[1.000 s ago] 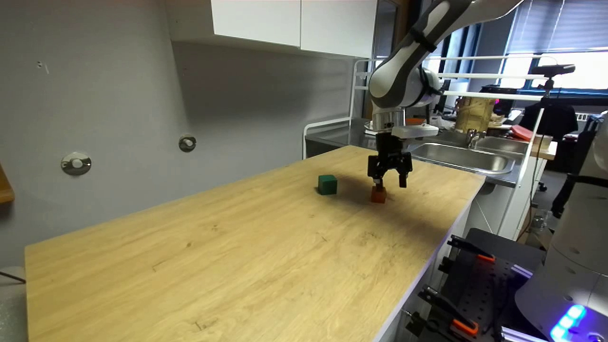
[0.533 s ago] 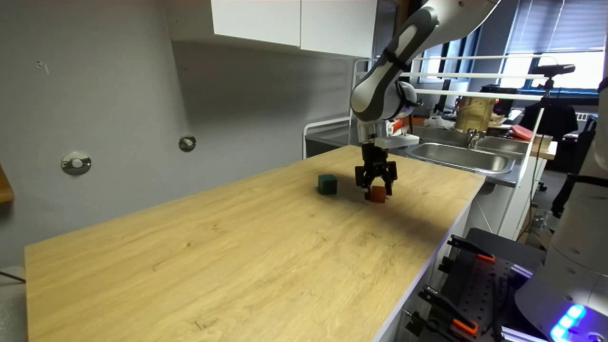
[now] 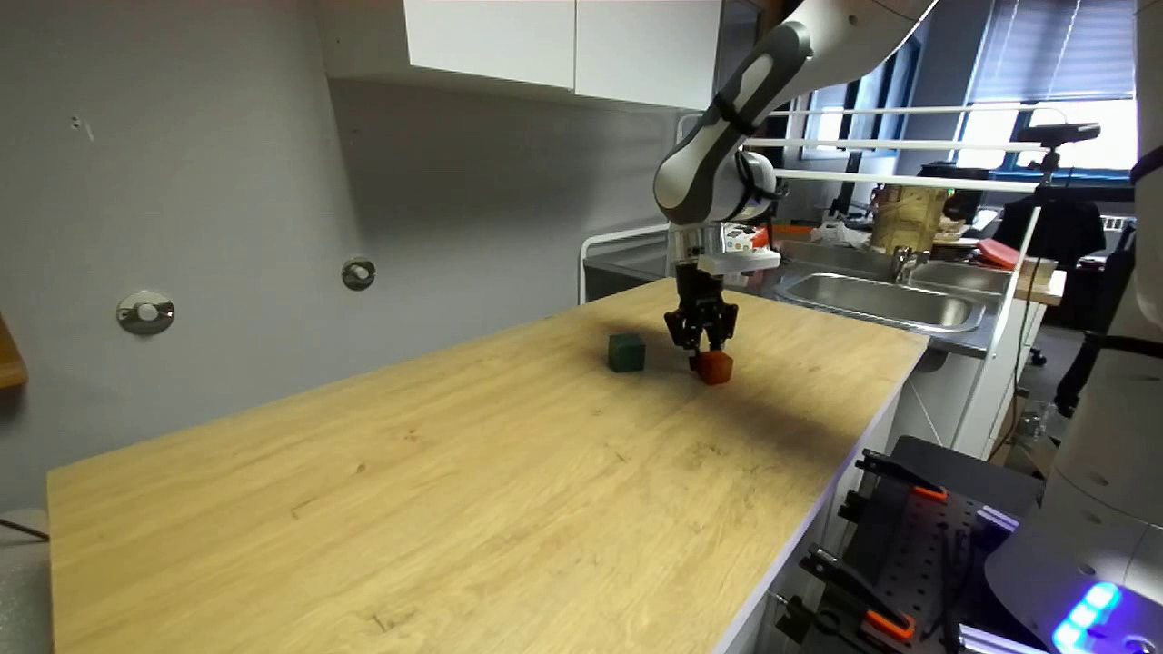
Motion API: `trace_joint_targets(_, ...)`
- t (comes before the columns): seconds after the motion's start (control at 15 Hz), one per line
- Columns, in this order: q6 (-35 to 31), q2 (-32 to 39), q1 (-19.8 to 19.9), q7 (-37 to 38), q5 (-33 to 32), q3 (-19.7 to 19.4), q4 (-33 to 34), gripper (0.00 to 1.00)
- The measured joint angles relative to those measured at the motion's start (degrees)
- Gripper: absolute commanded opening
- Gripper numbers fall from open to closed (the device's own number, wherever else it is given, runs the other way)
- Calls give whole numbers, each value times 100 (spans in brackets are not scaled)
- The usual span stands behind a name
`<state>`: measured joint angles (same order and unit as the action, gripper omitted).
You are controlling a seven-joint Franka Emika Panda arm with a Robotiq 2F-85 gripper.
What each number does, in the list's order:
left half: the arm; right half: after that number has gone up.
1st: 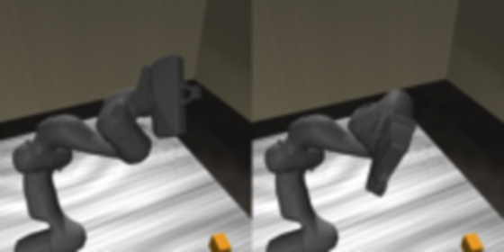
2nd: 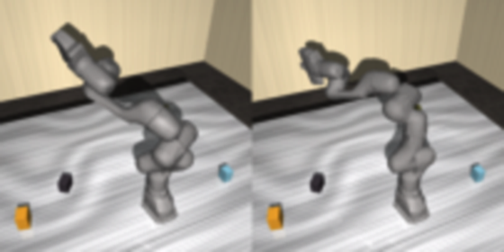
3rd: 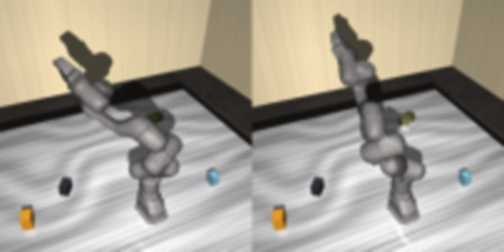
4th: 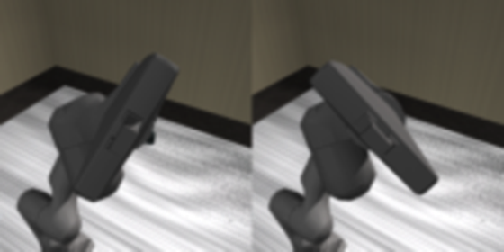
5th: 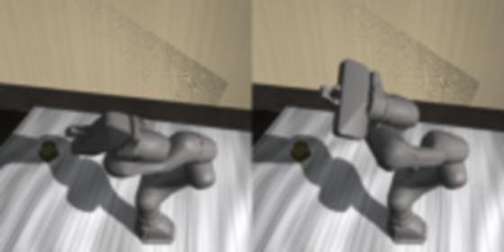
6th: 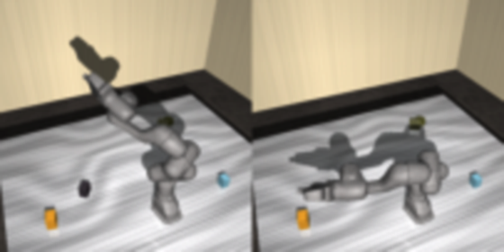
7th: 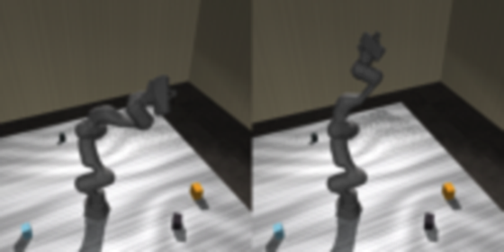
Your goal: Put the orange block on top of the green block
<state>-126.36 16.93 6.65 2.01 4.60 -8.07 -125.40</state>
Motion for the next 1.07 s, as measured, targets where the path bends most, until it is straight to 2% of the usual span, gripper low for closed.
trace_joint_targets(0.53, 240, -1, -2, 77, -12, 2, 296, 19)
trace_joint_targets(1.07, 749, 24, -409, 303, -281, 220, 1198, 19)
